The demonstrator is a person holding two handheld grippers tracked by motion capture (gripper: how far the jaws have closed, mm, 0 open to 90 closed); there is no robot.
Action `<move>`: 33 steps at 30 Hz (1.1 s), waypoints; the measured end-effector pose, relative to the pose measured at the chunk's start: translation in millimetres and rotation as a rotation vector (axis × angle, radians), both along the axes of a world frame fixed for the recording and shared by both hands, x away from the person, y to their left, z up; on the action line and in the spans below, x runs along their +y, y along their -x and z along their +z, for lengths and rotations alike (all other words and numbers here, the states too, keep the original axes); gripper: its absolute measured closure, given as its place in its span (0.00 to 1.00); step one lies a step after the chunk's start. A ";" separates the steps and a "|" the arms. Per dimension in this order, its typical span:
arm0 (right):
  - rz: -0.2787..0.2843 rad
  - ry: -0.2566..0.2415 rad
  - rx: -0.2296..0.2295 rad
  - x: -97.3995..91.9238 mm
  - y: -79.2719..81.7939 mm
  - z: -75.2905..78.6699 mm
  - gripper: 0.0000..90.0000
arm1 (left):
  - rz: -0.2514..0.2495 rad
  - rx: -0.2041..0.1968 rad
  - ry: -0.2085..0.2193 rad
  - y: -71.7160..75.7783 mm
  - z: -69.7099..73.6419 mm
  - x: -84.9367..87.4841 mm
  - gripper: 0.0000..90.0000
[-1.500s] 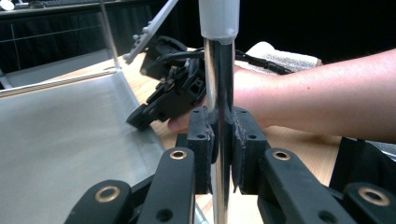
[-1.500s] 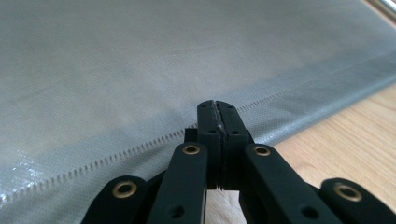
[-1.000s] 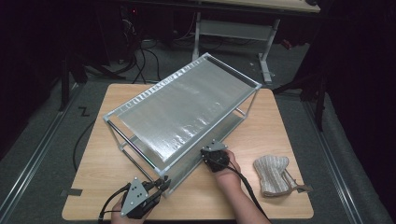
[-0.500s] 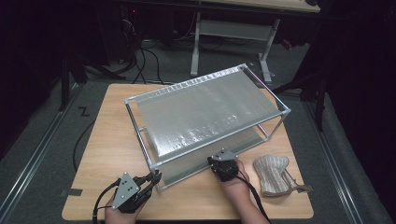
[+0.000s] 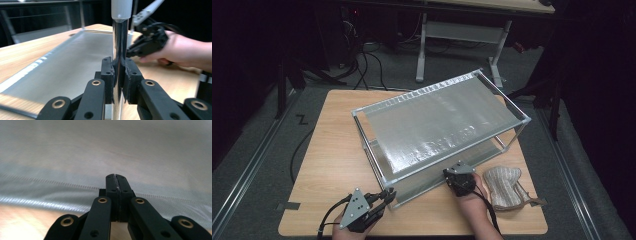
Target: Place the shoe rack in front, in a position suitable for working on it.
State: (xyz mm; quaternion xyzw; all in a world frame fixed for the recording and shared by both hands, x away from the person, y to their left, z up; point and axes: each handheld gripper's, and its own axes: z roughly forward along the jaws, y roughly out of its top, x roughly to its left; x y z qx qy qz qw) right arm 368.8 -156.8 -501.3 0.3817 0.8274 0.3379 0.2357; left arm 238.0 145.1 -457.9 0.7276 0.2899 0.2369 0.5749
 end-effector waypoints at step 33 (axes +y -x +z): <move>0.010 0.014 -0.010 16.3 -3.3 -1.9 0.99 | 0.185 -0.009 -0.009 -34.1 -0.3 43.5 0.89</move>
